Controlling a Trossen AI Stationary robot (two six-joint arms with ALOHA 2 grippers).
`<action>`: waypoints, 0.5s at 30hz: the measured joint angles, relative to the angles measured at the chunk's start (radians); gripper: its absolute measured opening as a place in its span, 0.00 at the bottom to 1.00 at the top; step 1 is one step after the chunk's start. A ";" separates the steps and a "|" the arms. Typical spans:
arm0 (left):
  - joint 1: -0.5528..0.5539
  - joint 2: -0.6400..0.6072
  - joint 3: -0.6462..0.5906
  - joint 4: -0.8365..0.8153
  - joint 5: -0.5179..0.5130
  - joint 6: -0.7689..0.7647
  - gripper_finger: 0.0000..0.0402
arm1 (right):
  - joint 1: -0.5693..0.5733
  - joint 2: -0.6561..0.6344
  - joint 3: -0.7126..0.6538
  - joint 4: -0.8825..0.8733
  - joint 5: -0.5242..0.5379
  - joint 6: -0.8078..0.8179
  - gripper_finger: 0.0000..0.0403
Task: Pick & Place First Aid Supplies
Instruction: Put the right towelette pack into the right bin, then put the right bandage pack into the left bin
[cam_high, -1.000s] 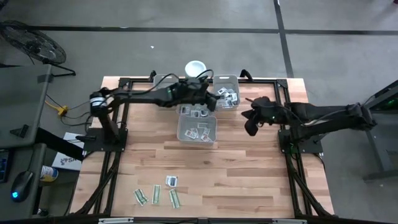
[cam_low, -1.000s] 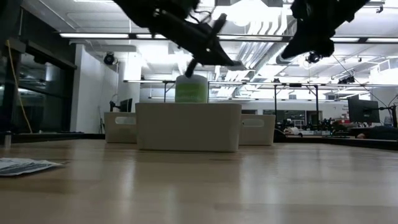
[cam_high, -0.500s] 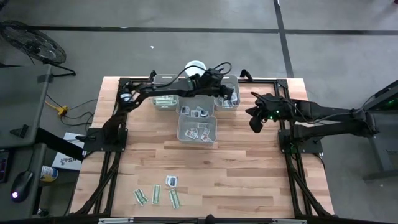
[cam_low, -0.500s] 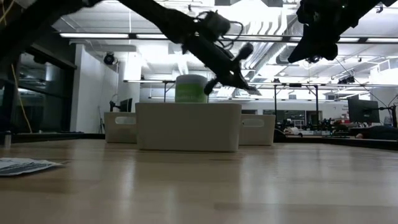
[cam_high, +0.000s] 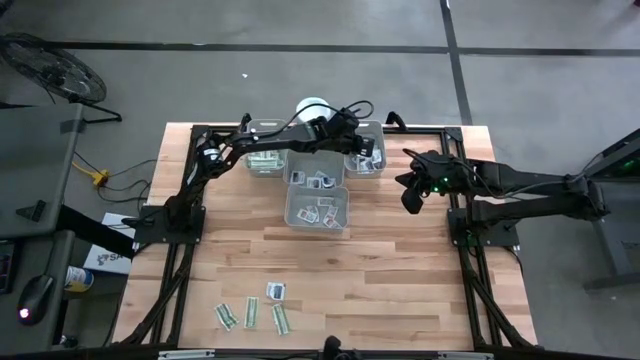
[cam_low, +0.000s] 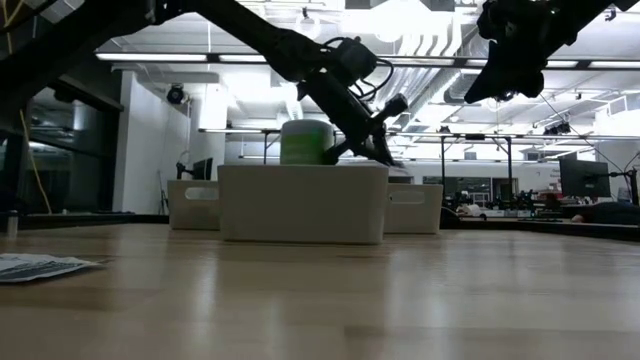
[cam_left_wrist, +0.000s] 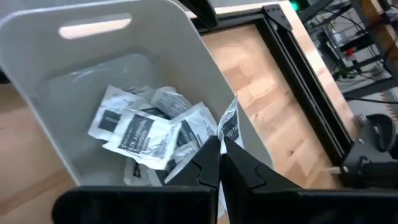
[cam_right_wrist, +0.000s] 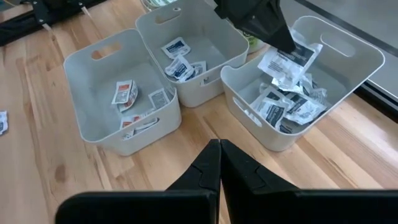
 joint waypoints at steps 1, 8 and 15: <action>0.000 0.000 0.000 -0.002 -0.012 0.000 0.01 | 0.000 0.000 0.000 0.000 0.000 0.000 0.00; 0.000 0.000 0.000 -0.019 -0.044 0.008 0.14 | 0.000 0.000 0.000 0.000 0.000 0.012 0.00; 0.001 -0.002 0.000 -0.017 -0.035 0.064 0.37 | 0.000 0.000 0.000 0.001 -0.009 0.042 0.00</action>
